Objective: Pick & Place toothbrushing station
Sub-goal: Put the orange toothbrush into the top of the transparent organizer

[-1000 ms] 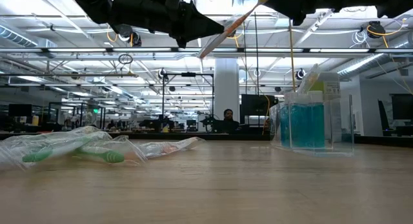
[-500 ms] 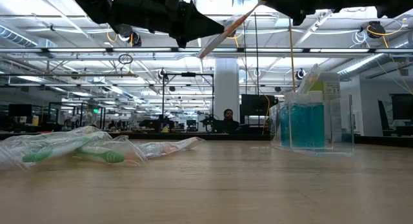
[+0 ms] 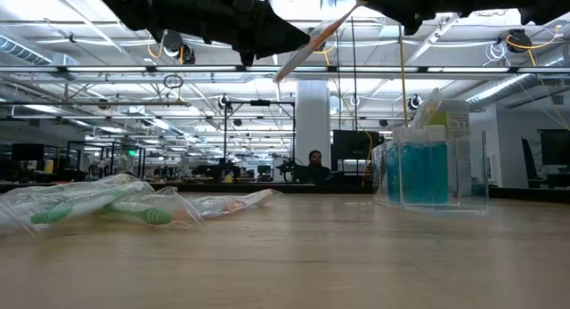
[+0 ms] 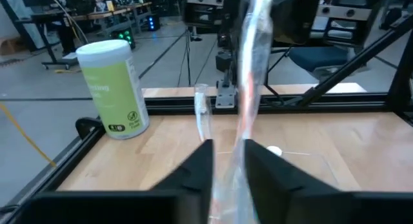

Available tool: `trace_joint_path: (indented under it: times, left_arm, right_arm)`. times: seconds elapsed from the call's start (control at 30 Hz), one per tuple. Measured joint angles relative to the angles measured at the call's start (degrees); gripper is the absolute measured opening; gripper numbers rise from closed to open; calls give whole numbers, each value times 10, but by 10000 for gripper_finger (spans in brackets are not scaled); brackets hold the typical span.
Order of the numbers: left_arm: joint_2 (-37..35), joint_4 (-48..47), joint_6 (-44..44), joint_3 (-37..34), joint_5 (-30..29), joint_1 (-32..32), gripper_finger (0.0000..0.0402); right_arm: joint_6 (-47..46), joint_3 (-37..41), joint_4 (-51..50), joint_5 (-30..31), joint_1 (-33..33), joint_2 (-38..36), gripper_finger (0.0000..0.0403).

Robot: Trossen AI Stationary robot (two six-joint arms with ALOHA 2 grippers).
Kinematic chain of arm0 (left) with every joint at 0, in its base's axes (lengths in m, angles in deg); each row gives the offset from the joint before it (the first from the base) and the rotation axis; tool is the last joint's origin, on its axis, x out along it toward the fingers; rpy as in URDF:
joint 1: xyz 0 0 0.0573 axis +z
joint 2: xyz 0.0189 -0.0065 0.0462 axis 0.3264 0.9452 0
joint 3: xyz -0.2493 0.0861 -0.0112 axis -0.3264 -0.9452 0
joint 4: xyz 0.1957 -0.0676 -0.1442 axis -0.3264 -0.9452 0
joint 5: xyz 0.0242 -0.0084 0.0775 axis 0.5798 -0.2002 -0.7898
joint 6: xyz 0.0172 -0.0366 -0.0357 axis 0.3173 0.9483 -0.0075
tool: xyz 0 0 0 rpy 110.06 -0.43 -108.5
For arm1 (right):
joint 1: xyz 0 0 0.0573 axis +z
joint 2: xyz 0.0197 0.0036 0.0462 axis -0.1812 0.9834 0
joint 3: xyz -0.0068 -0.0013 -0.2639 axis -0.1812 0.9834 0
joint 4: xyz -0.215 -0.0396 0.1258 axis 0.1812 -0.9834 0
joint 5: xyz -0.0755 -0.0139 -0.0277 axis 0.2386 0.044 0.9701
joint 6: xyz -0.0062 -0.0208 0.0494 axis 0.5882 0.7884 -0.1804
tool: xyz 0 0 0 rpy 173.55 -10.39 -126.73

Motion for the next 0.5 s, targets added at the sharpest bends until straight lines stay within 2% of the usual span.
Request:
trace_joint_path:
  times: [0.23,0.37,0.5]
  left_arm:
    - [-20,-1,-7,0,-28,-30,221]
    - [-49,-14,-7,0,-29,-43,263]
    - [-78,-55,-12,1,-28,-48,285]
  right_arm:
    - [0,0,-7,4,0,-1,55]
    - [-2,0,-9,22,0,-5,55]
    - [-1,0,-27,55,0,-21,54]
